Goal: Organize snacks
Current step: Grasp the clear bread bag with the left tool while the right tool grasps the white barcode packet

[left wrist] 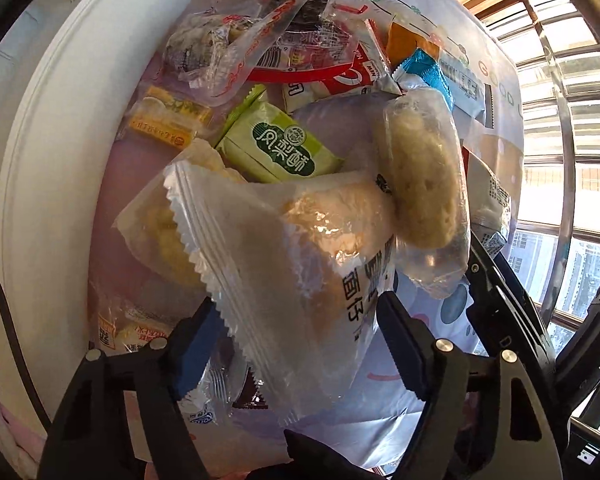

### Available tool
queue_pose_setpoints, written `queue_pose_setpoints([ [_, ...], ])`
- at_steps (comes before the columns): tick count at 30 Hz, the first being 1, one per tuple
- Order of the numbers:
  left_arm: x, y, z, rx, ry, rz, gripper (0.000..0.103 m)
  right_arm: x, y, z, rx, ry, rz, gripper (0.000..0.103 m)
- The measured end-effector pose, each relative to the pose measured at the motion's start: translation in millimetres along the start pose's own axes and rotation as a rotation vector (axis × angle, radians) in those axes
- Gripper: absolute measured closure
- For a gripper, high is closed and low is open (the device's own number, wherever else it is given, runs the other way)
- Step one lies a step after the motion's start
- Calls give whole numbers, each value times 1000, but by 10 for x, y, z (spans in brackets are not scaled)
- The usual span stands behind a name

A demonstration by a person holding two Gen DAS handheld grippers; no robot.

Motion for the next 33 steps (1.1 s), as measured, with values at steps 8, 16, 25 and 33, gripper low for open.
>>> queue_pose_setpoints([
  [8, -17, 38, -59, 18, -1, 0, 50, -25, -37, 31, 8, 48, 1, 26],
  [16, 25, 138, -44, 40, 1, -15, 63, -1, 6, 68, -4, 88, -4, 38],
  [25, 109, 275, 32, 50, 18, -26, 70, 37, 93, 56, -26, 77, 17, 44],
  [33, 169, 470, 58, 47, 32, -60, 72, 136, 215, 9, -49, 33, 66, 45],
])
Point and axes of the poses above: each gripper's, at about its wrist camera, not at the fingertips, and y roughly against the way its jaws point, z to its left, x to its underside, the point moved 1 cm from there along -y, roughly the way its jaws point, and after that the axes turned 8 degrees about -z, right-handed, at the moved point
